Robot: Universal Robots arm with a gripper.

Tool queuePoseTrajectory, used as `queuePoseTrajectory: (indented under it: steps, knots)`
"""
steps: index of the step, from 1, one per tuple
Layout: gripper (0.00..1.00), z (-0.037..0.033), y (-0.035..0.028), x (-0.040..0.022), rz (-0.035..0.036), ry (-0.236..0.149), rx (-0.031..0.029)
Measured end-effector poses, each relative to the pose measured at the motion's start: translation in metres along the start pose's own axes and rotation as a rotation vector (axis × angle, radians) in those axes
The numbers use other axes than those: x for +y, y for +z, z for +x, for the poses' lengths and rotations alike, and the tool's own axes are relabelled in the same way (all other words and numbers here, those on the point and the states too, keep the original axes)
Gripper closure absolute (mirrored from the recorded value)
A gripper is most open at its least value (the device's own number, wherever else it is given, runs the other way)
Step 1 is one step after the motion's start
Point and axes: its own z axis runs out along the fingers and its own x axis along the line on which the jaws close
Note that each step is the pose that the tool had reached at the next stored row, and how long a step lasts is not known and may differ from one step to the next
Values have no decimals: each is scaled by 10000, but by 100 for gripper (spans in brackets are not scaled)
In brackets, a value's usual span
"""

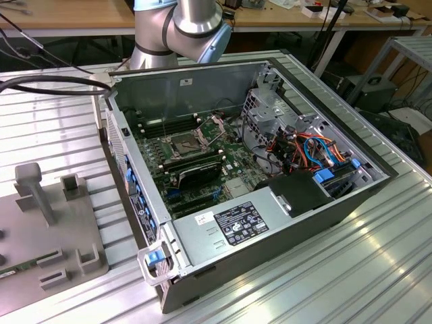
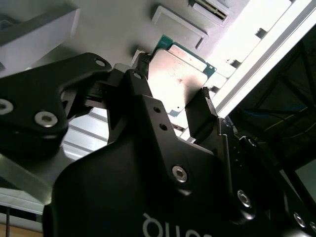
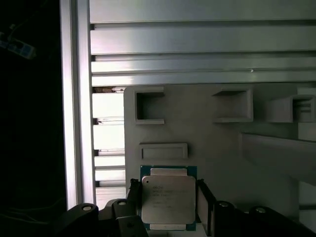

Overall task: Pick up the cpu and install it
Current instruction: 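Pick up the cpu and move it towards the insertion slot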

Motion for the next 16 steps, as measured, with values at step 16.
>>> queuePoseTrajectory:
  steps: [16]
  knots:
    - [45, -2, -244, 5, 0, 0, 1]
